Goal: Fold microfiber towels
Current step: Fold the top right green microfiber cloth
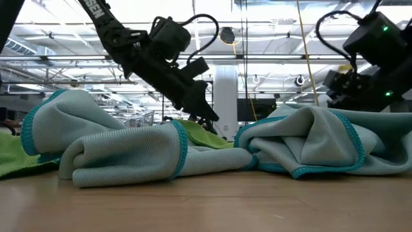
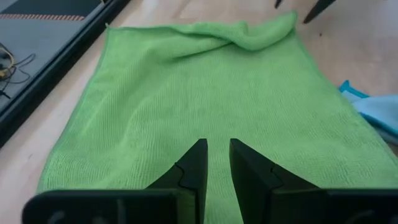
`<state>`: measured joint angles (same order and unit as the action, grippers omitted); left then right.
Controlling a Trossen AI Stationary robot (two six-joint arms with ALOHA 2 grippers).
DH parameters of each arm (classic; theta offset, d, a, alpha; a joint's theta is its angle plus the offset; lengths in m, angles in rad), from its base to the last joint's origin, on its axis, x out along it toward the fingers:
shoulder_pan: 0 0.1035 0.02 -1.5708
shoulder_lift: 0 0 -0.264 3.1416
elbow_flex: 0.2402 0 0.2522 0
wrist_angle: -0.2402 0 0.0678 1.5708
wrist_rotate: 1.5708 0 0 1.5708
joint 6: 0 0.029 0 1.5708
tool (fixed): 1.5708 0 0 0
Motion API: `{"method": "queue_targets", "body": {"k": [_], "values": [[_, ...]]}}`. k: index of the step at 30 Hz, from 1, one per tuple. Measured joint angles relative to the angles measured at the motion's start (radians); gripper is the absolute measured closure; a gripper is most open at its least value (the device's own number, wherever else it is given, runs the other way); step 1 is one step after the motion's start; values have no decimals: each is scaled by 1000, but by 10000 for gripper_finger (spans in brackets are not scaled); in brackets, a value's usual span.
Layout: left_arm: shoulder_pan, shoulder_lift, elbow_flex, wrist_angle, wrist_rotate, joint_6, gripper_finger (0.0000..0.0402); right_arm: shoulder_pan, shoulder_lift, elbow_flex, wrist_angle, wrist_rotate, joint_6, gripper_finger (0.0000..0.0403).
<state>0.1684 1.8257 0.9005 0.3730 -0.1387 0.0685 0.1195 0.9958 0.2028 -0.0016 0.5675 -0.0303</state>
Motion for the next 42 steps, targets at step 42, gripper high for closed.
{"method": "queue_targets", "body": {"k": [42], "values": [[-59, 10, 0, 56, 39, 63, 330, 13, 77, 161, 83, 7, 215, 258]]}}
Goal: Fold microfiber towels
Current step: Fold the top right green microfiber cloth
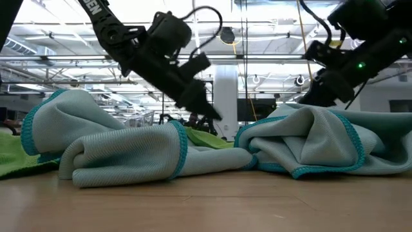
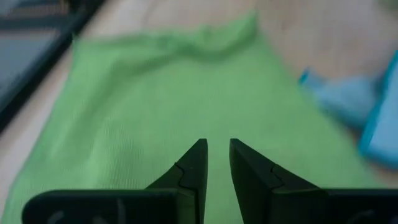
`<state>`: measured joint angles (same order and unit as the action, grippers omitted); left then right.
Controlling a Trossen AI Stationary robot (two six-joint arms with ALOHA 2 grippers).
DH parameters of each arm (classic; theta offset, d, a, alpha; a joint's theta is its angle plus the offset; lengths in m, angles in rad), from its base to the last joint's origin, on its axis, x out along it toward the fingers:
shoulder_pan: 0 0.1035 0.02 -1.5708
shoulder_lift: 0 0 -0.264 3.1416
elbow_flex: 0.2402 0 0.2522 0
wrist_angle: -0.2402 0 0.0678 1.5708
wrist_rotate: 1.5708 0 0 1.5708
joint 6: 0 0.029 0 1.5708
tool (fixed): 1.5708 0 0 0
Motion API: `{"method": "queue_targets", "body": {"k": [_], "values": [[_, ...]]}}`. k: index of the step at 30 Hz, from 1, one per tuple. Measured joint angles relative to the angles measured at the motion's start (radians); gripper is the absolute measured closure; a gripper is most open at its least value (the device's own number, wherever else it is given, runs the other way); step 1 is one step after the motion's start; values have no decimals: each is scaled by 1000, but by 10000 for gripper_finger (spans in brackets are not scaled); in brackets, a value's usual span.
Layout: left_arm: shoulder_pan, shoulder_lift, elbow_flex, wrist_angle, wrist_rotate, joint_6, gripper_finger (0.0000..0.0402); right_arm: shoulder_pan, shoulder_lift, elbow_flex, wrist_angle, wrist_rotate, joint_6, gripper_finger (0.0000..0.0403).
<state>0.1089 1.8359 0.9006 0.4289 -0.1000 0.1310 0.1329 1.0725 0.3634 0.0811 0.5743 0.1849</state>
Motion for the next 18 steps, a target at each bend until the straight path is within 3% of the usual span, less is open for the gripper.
{"method": "queue_targets", "body": {"k": [4, 9, 15, 18], "values": [[0, 13, -1, 103, 93, 4, 330, -1, 87, 0, 28, 18, 10, 235], [4, 12, 0, 84, 96, 22, 330, -3, 182, 0, 44, 52, 22, 217], [27, 93, 7, 99, 107, 44, 330, -23, 259, 0, 56, 51, 32, 227], [35, 118, 19, 103, 161, 47, 330, -46, 271, 0, 61, 53, 38, 243]]}}
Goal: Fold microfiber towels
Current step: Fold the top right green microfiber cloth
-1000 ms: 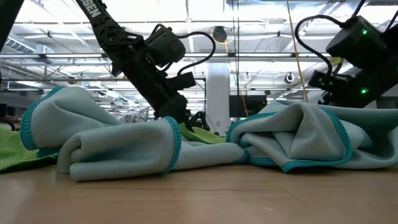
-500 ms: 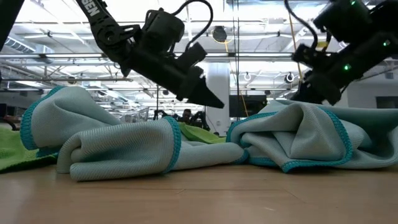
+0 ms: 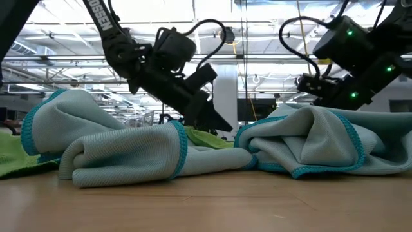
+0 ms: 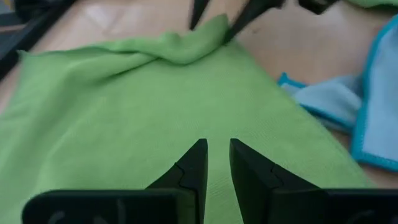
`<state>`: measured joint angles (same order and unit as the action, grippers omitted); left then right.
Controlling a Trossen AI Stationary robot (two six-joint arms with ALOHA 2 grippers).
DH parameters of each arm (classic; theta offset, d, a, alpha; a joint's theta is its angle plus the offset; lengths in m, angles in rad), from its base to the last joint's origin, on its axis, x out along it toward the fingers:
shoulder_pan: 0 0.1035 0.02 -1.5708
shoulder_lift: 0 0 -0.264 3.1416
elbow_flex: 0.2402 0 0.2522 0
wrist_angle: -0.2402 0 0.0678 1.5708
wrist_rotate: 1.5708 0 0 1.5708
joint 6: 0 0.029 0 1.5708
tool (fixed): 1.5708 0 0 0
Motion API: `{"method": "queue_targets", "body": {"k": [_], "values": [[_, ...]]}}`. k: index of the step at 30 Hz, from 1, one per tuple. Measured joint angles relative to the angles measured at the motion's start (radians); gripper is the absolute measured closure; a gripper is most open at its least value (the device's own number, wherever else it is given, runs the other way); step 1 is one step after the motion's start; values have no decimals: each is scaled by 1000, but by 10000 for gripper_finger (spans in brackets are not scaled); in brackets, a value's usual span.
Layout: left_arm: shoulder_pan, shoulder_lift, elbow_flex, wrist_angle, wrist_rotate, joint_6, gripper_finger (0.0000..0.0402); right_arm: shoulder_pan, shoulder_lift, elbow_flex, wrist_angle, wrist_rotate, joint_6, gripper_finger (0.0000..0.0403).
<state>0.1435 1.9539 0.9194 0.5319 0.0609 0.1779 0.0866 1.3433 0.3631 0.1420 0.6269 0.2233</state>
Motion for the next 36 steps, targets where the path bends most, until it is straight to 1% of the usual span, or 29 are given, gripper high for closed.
{"method": "queue_targets", "body": {"k": [4, 8, 10, 12, 16, 22, 26, 30, 33, 36], "values": [[2, 7, 8, 4, 42, 0, 330, -43, 18, 1, -31, -11, -2, 283], [2, 7, 8, -25, 78, -2, 330, -88, 25, 1, -56, -79, 16, 344], [2, 7, 8, -54, 82, 0, 330, -94, 13, 1, -68, -83, 26, 379], [2, 7, 8, -102, 84, 1, 330, -94, -18, 0, -72, -82, 25, 396], [2, 7, 8, -190, 82, 1, 330, -108, -115, 1, -101, -80, 44, 389], [2, 6, 10, -260, 79, 1, 330, -158, -262, 1, -315, -77, 171, 400], [2, 5, 10, -264, 78, 0, 330, -195, -315, 0, -425, -66, 292, 390], [-2, 5, 10, -266, 78, -1, 330, -210, -340, 0, -520, -24, 374, 354], [-3, 5, 10, -267, 77, 0, 330, -213, -355, -1, -575, 27, 441, 311], [-3, 5, 9, -260, 77, 0, 330, -215, -383, -1, -572, 49, 484, 267]]}}
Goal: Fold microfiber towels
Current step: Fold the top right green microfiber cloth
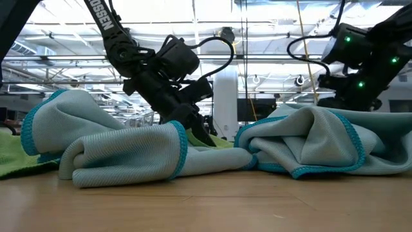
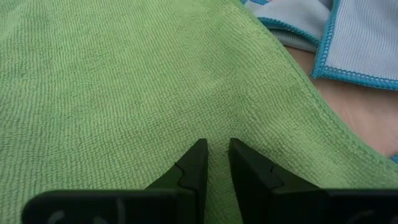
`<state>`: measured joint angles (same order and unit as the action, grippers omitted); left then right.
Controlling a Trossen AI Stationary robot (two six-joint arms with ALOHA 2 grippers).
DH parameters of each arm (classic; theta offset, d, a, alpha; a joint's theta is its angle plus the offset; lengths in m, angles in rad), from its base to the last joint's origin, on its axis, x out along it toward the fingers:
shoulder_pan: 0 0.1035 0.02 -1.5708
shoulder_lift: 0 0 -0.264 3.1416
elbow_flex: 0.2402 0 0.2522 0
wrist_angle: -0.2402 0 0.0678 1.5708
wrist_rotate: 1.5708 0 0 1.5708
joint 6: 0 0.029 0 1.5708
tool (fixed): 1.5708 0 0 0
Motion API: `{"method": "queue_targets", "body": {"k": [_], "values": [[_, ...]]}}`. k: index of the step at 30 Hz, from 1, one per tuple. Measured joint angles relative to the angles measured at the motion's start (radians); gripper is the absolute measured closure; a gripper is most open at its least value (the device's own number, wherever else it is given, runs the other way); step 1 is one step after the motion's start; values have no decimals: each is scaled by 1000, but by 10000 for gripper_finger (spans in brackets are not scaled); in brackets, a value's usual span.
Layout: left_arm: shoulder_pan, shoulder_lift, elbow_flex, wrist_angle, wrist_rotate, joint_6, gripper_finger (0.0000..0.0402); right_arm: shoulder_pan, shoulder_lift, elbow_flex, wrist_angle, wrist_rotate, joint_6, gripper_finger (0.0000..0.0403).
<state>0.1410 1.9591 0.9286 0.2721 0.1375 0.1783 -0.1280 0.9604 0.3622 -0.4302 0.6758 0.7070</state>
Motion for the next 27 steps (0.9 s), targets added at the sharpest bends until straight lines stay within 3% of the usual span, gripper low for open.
{"method": "queue_targets", "body": {"k": [3, 6, 9, 12, 20, 27], "values": [[0, 0, -1, 13, 0, 0, 330, 0, -27, 0, 105, -52, 4, 232], [0, 2, -2, 22, 0, 1, 330, 0, -23, 0, 259, -198, -34, 208], [0, 2, -2, 25, 0, 0, 330, 4, 7, 0, 366, -324, -65, 200], [0, 2, -2, 29, 0, 0, 330, 6, 55, 0, 393, -339, -73, 206], [-1, 2, -2, 32, 1, 0, 330, 5, 123, 0, 158, -367, 28, 262], [-1, 2, -2, 33, 2, 1, 330, 5, 112, 0, 48, -312, 44, 300]]}}
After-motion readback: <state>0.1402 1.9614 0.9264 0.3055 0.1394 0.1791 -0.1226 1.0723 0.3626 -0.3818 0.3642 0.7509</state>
